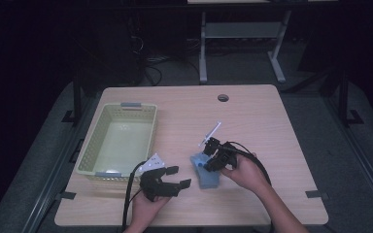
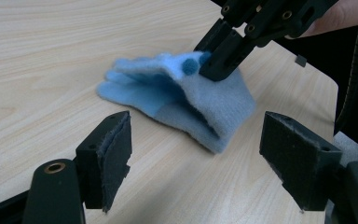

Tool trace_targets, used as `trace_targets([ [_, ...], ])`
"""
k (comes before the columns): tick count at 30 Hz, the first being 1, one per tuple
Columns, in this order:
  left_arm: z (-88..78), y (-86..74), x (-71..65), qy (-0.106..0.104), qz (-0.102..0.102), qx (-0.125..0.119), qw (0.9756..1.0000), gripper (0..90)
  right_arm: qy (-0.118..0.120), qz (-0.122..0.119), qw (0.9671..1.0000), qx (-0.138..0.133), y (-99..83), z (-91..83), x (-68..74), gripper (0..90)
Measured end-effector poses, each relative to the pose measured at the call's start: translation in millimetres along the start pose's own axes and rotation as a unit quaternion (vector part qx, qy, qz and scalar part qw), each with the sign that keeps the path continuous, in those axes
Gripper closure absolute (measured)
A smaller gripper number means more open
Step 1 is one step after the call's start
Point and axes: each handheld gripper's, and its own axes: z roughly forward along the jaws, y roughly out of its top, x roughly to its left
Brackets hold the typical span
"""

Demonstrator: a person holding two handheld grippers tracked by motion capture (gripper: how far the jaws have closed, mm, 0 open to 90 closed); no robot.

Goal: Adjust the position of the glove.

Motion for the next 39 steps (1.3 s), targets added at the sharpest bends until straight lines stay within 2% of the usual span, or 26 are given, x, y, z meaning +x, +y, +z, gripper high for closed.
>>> trace_targets([
  [7,-1.3,0.6,0.0,0.0,0.0,-0.002,1.0,24.7,-0.015,-0.005,0.9998,0.015,0.3,10.6,2.7,77.7],
  [15,-1.4,0.5,-0.3,0.0,-0.001,-0.002,1.0,24.8,-0.029,-0.008,0.9994,0.019,1.9,17.5,5.5,75.2],
  [18,-1.1,0.2,0.0,0.0,0.001,0.0,1.0,24.7,-0.031,-0.008,0.9993,0.02,1.7,19.3,5.5,72.9],
  [19,-0.8,0.1,0.1,0.0,0.002,0.0,1.0,24.8,-0.033,-0.006,0.9993,0.019,1.4,19.4,5.0,70.9],
  [20,-0.6,0.0,-0.4,0.0,0.002,-0.001,1.0,24.7,-0.03,0.0,0.9994,0.015,1.0,18.5,4.0,65.0],
  [21,-0.6,0.0,-0.4,0.0,0.002,-0.001,1.0,24.8,-0.03,0.0,0.9994,0.015,1.0,18.5,4.0,65.0],
  [23,-0.5,0.0,-0.9,0.0,0.001,-0.003,1.0,24.7,-0.03,0.008,0.9995,0.0,-0.1,13.7,2.9,61.8],
  [26,0.0,-0.3,-0.3,0.0,0.0,-0.002,1.0,24.8,-0.027,0.014,0.9993,-0.021,-2.0,7.5,2.6,68.3],
  [27,0.0,-0.3,-0.3,0.0,0.0,-0.002,1.0,24.8,-0.027,0.014,0.9993,-0.021,-2.0,7.5,2.6,68.3],
  [28,0.0,-0.4,0.0,0.0,0.0,0.0,1.0,24.7,-0.02,0.022,0.9991,-0.029,-3.3,6.5,1.4,74.7],
  [30,0.1,-0.6,-0.1,-0.001,-0.001,0.001,1.0,24.8,-0.017,0.026,0.999,-0.032,-4.1,7.2,1.0,76.4],
  [31,0.3,-0.7,-0.7,-0.001,-0.002,-0.001,1.0,24.8,-0.013,0.033,0.999,-0.028,-5.0,10.8,0.2,78.7],
  [39,2.0,-1.7,-0.5,-0.003,-0.002,0.004,1.0,24.9,-0.01,0.042,0.999,-0.013,-5.9,26.9,-2.1,82.2],
])
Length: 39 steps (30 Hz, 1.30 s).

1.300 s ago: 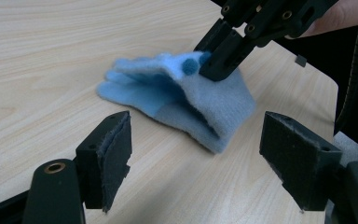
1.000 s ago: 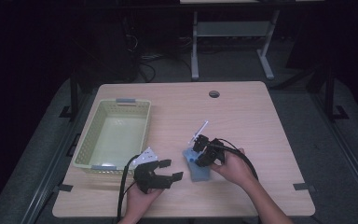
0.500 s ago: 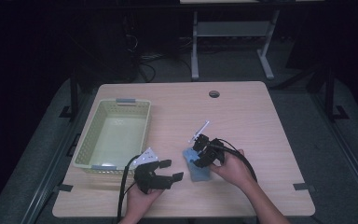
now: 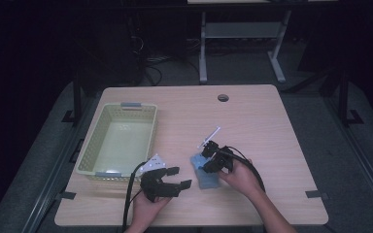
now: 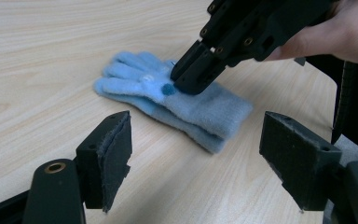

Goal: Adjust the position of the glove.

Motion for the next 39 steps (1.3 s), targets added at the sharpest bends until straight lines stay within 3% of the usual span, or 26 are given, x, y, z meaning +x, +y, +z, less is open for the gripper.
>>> trace_targets([
  [5,0.6,-0.7,-0.2,0.001,0.002,0.003,1.0,25.0,0.002,0.004,1.0,0.0,-1.5,4.9,-0.5,81.3],
  [16,4.3,-3.6,0.0,-0.003,-0.006,0.014,0.9999,25.3,0.016,0.03,0.999,-0.03,-13.4,-8.5,-0.1,62.1],
  [20,5.8,-4.8,-2.1,-0.011,-0.023,0.014,0.9996,25.5,0.018,0.047,0.9978,-0.042,-19.6,-13.8,-2.0,57.5],
  [22,6.0,-4.8,-3.6,-0.011,-0.029,0.012,0.9995,25.5,0.014,0.057,0.9964,-0.061,-27.7,-20.0,-2.9,53.5],
  [28,9.6,-3.4,-4.8,-0.012,-0.045,0.018,0.9988,25.5,0.019,0.084,0.9929,-0.082,-40.8,-27.5,-7.3,45.6],
  [29,12.3,-2.9,-5.0,-0.011,-0.052,0.022,0.9983,25.6,0.022,0.098,0.9908,-0.091,-47.7,-30.6,-10.6,45.1],
  [30,12.3,-2.9,-5.0,-0.011,-0.052,0.022,0.9983,25.5,0.022,0.098,0.9908,-0.091,-47.7,-30.6,-10.6,45.1],
  [31,15.8,-1.3,-3.9,-0.006,-0.058,0.029,0.9979,25.6,0.028,0.111,0.9883,-0.101,-54.0,-32.8,-14.0,44.3],
  [32,15.8,-1.3,-3.9,-0.006,-0.058,0.029,0.9979,25.6,0.028,0.111,0.9883,-0.101,-54.0,-32.8,-14.0,44.3],
  [35,20.8,1.0,-2.8,0.001,-0.082,0.029,0.9962,25.6,0.037,0.139,0.9832,-0.112,-64.6,-35.3,-18.6,42.1],
  [37,22.3,1.4,-1.7,0.001,-0.087,0.033,0.9957,27.0,0.038,0.142,0.9825,-0.115,-66.2,-35.3,-19.5,41.9],
  [39,26.3,1.8,0.2,0.002,-0.098,0.037,0.9945,27.0,0.042,0.158,0.9793,-0.12,-70.8,-34.3,-21.0,41.4],
])
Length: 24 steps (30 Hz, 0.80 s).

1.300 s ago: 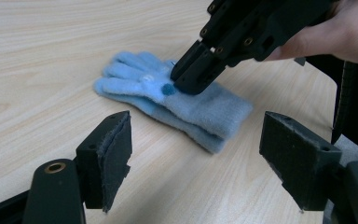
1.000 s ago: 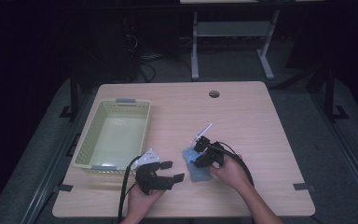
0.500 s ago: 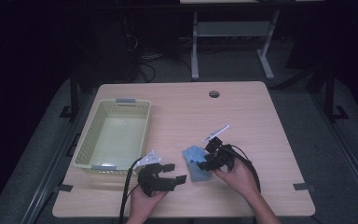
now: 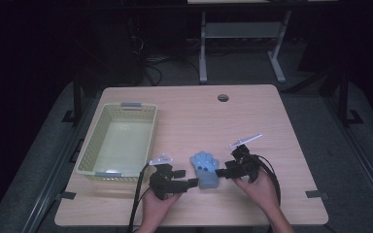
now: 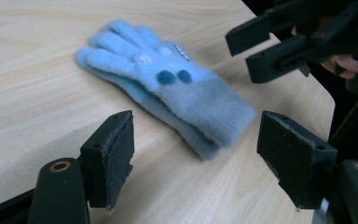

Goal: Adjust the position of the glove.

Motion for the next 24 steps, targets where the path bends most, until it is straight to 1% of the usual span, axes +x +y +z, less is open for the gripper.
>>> trace_targets([
  [1,2.1,0.2,0.6,0.0,-0.009,0.0,1.0,27.1,0.002,0.0,1.0,-0.004,-1.1,0.6,-1.3,41.3],
  [2,3.5,0.5,1.7,0.0,-0.012,0.003,0.9999,27.1,0.002,0.0,1.0,-0.004,-1.1,0.6,-1.3,41.3],
  [3,6.4,0.7,3.2,-0.001,-0.021,0.006,0.9998,27.1,0.005,0.004,1.0,-0.004,-1.8,0.6,-1.7,41.3],
  [4,10.7,0.8,5.7,-0.004,-0.033,0.011,0.9994,27.4,0.014,0.013,0.9998,-0.008,-4.2,3.1,-3.9,41.0],
  [5,10.7,0.8,5.7,-0.004,-0.033,0.011,0.9994,28.1,0.014,0.013,0.9998,-0.008,-4.2,3.1,-3.9,41.0],
  [6,12.8,0.8,5.9,-0.007,-0.041,0.013,0.999,28.1,0.017,0.016,0.9996,-0.014,-5.5,4.4,-4.7,41.2],
  [7,16.2,1.1,6.0,-0.011,-0.052,0.015,0.9985,29.7,0.027,0.027,0.9991,-0.018,-7.8,6.8,-5.3,41.6],
  [8,16.2,1.1,6.0,-0.011,-0.052,0.015,0.9985,30.3,0.029,0.028,0.999,-0.019,-8.7,8.0,-5.8,41.9],
  [10,21.4,2.7,5.9,-0.011,-0.062,0.021,0.9978,31.7,0.036,0.039,0.9984,-0.018,-11.1,11.4,-6.2,43.2],
  [11,21.4,2.7,5.9,-0.011,-0.062,0.021,0.9978,32.0,0.036,0.039,0.9984,-0.018,-11.1,11.4,-6.2,43.2],
  [12,24.6,3.4,6.2,-0.015,-0.073,0.021,0.997,32.3,0.044,0.052,0.9975,-0.019,-13.0,14.2,-7.3,44.4],
  [15,27.4,4.0,6.9,-0.016,-0.079,0.023,0.9965,34.1,0.049,0.061,0.9967,-0.02,-14.4,18.4,-7.0,45.7],
  [17,28.0,4.0,7.1,-0.016,-0.081,0.023,0.9963,35.1,0.05,0.06,0.9968,-0.019,-14.7,19.5,-6.7,46.2],
  [19,29.5,4.7,7.7,-0.017,-0.085,0.024,0.996,39.0,0.052,0.066,0.9962,-0.023,-15.3,21.5,-6.4,47.6],
  [24,31.6,4.8,8.6,-0.022,-0.087,0.026,0.9956,43.3,0.055,0.075,0.9955,-0.022,-16.4,25.0,-6.7,48.5],
])
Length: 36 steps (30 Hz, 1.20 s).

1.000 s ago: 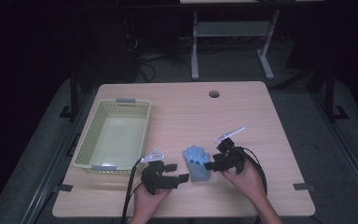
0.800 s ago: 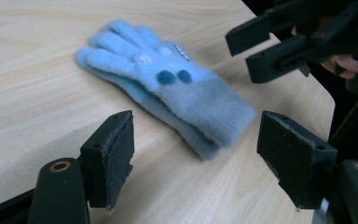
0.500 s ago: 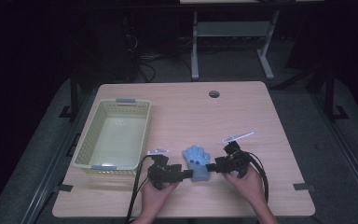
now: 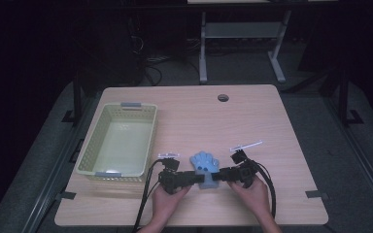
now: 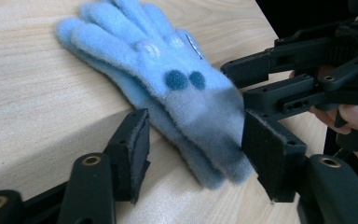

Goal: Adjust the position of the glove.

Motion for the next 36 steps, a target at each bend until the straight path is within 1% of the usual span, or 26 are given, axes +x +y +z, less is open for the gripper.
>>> trace_targets([
  [2,0.6,0.3,-0.3,-0.002,-0.001,0.002,1.0,44.5,-0.001,0.004,1.0,0.0,-0.9,1.7,-0.1,49.1],
  [3,0.4,0.7,-0.4,-0.004,-0.007,0.005,1.0,44.6,-0.002,0.004,1.0,0.0,-1.0,2.2,-0.1,49.5],
  [4,0.2,1.0,0.3,-0.004,-0.007,0.005,1.0,44.6,-0.003,0.005,1.0,0.0,-1.1,2.6,0.1,50.1],
  [5,-0.8,1.2,0.5,-0.006,-0.017,0.007,0.9998,44.3,-0.003,0.006,1.0,0.0,-1.5,3.3,0.1,50.7],
  [6,-0.8,1.2,0.5,-0.006,-0.017,0.007,0.9998,42.9,-0.003,0.006,1.0,0.0,-1.5,3.3,0.1,50.7],
  [7,-1.6,1.2,0.7,-0.006,-0.022,0.005,0.9997,42.9,-0.003,0.009,1.0,0.0,-2.3,4.2,0.4,50.9],
  [8,-3.4,1.1,1.4,-0.005,-0.026,0.004,0.9996,40.7,-0.001,0.011,0.9999,-0.004,-3.8,5.0,-0.1,51.6],
  [10,-4.0,1.1,2.7,-0.007,-0.028,0.006,0.9996,41.3,0.001,0.016,0.9999,-0.004,-4.3,5.0,-0.3,52.1],
  [13,-3.6,1.7,4.8,-0.01,-0.034,0.005,0.9994,45.6,0.005,0.018,0.9998,-0.005,-4.9,5.5,-0.7,53.7],
  [15,-2.0,1.8,5.9,-0.018,-0.042,0.007,0.9989,46.6,0.007,0.018,0.9998,-0.007,-5.1,6.3,-0.5,54.7],
  [16,0.1,1.4,5.7,-0.028,-0.045,0.015,0.9985,48.7,0.009,0.019,0.9998,-0.008,-5.2,7.3,0.1,55.3],
  [18,1.0,1.3,5.3,-0.03,-0.044,0.018,0.9984,50.3,0.01,0.019,0.9997,-0.006,-5.2,7.8,0.7,56.0],
  [19,2.0,1.6,4.5,-0.027,-0.041,0.018,0.9986,51.4,0.011,0.019,0.9997,-0.007,-5.3,8.1,0.9,56.4],
  [25,6.5,1.8,6.1,-0.039,-0.046,0.025,0.9979,58.6,0.013,0.026,0.9995,-0.012,-6.6,9.8,1.6,59.4],
  [28,7.8,2.2,6.3,-0.041,-0.048,0.027,0.9976,60.3,0.015,0.03,0.9993,-0.016,-8.0,10.7,2.5,61.2],
  [33,10.5,3.6,10.9,-0.057,-0.061,0.03,0.996,62.7,0.021,0.035,0.9989,-0.024,-9.8,12.5,2.2,64.4],
  [36,12.1,4.7,11.3,-0.059,-0.062,0.032,0.9959,63.5,0.026,0.041,0.9985,-0.025,-10.5,13.3,3.0,67.0],
])
